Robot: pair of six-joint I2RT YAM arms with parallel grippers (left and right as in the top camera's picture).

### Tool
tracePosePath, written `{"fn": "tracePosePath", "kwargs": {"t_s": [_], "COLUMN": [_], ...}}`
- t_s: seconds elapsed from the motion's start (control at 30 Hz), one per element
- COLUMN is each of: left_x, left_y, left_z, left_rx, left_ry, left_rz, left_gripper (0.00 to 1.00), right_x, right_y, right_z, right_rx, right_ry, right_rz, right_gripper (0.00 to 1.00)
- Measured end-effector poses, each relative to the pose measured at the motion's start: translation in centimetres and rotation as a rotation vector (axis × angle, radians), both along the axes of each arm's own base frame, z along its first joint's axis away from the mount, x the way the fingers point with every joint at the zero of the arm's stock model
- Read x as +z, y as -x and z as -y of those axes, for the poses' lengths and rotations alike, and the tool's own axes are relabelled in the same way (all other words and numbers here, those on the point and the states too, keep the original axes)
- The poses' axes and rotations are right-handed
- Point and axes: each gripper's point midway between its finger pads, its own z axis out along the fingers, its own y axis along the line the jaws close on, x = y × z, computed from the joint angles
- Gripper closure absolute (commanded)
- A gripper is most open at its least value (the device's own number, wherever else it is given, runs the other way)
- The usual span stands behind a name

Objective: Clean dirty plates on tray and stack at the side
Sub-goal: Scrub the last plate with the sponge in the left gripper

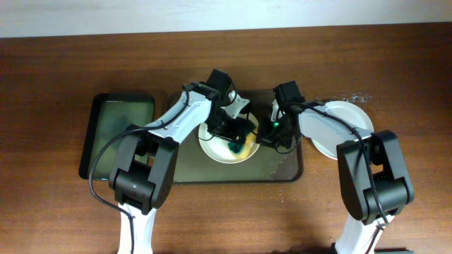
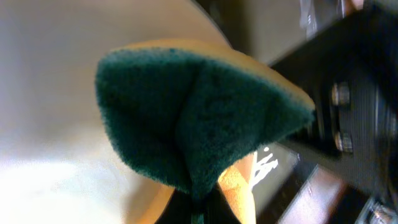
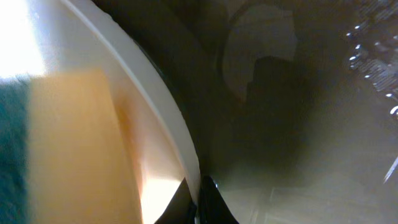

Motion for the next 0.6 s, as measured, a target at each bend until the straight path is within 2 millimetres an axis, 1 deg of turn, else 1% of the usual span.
{"fn": "tracePosePath", "kwargs": {"t_s": [0.1,0.13,0.2,0.23,0.33,0.43,0.53,0.6], "left_x": [-0.6,-0.8,-1.1,-1.3,-1.4,-1.3,-1.4,-1.4], "left_y": [-2.9,-4.2,-5.7,-6.6,-8.2,-8.3,-7.0,-6.1], "left_z": [-0.8,-1.5,-2.5,-3.4,-5.6,-7.8,-9.8,-10.2], "left_rx": [0.100,0.163,0.250,0.328,0.481,0.555,0.563,0.506], "left_ry": [-0.066,-0.112,-0.170,-0.219,-0.326,-0.438,-0.544,-0.570], "left_rz": [0.090,0.124,0.163,0.185,0.230,0.252,0.228,0.210], "left_gripper": [1.00,1.00,1.00,1.00,1.00,1.00,1.00,1.00], "right_x": [0.0,0.0,0.0,0.0,-0.1,0.0,0.0,0.0], "right_y": [0.0,0.0,-0.2,-0.2,-0.4,-0.5,-0.3,-0.1], "right_z": [0.0,0.0,0.0,-0.1,-0.1,-0.1,-0.5,-0.6], "right_rx": [0.000,0.000,0.000,-0.001,-0.001,0.000,0.013,0.024], "right_ry": [0.000,0.000,-0.001,-0.002,-0.004,-0.005,-0.015,-0.017], "right_rz": [-0.001,-0.001,0.007,0.009,0.015,0.019,0.020,0.017], "right_gripper": [0.96,0.96,0.96,0.96,0.96,0.96,0.96,0.96]}}
